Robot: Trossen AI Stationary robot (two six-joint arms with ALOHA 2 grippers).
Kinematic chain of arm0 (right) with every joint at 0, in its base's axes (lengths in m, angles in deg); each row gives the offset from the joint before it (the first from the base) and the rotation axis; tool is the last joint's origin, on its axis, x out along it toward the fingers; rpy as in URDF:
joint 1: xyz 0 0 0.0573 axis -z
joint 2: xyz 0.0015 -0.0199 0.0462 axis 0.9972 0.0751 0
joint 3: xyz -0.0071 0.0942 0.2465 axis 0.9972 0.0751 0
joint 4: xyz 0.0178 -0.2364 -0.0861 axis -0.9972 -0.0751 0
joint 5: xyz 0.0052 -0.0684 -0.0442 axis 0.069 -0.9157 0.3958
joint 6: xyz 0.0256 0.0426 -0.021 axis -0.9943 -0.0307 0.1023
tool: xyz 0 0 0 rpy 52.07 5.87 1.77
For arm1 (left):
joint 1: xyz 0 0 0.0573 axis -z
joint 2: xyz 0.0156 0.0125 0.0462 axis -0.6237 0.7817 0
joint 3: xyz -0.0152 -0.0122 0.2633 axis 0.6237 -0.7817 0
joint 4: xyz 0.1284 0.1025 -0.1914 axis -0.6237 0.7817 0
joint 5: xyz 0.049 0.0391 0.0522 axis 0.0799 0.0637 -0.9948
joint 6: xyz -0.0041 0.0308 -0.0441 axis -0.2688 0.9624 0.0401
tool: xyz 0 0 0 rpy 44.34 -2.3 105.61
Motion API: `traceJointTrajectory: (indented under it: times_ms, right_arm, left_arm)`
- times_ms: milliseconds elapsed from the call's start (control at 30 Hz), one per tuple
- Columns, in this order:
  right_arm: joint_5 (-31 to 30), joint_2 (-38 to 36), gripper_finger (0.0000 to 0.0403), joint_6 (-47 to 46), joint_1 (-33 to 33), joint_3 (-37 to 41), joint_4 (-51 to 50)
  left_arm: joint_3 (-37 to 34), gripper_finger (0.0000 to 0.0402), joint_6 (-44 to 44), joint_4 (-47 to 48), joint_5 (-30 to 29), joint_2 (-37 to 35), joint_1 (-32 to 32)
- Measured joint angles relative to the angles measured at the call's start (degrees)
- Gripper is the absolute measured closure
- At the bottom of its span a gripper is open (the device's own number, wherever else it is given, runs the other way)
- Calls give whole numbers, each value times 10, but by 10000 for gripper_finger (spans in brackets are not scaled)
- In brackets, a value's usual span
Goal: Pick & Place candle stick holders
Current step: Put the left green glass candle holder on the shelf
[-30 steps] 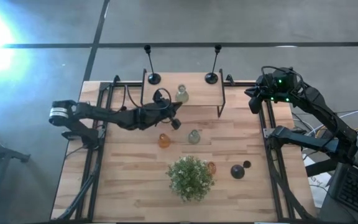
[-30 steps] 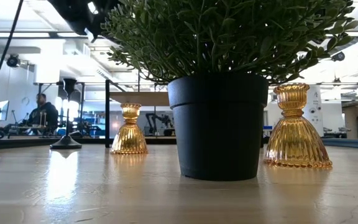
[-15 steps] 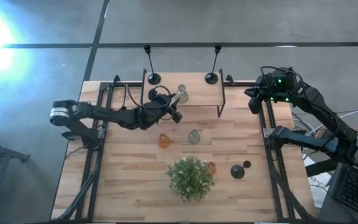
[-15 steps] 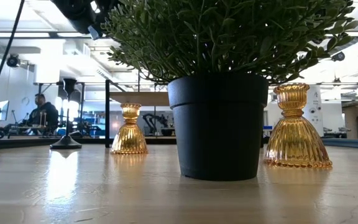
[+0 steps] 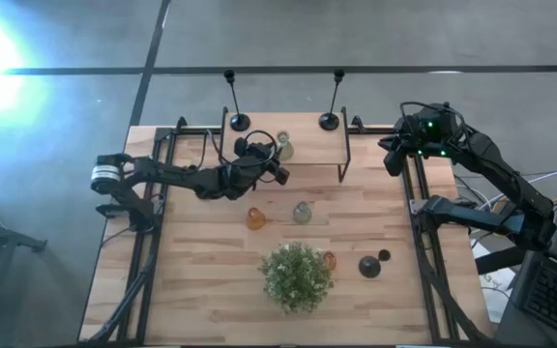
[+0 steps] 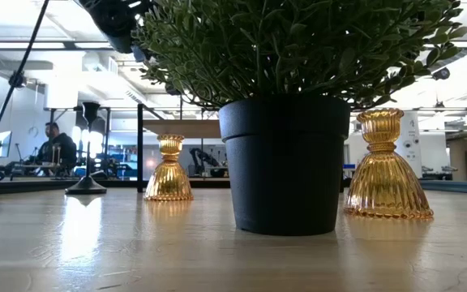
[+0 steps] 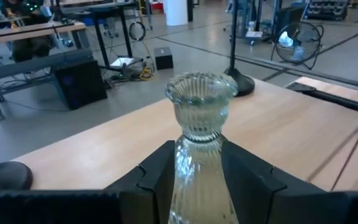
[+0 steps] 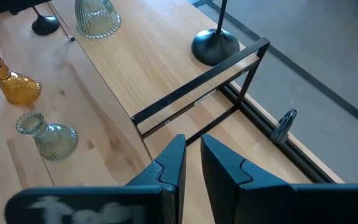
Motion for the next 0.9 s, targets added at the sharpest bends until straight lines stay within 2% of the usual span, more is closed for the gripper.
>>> traceJointTrajectory:
  times_ms: [367,900]
  right_arm:
    - [0,0,360,9,0,0,0]
    - [0,0,360,9,0,0,-1]
  left_arm:
    - [32,266,-1,2,3,31,-5]
    - [39,266,-25,2,3,39,-35]
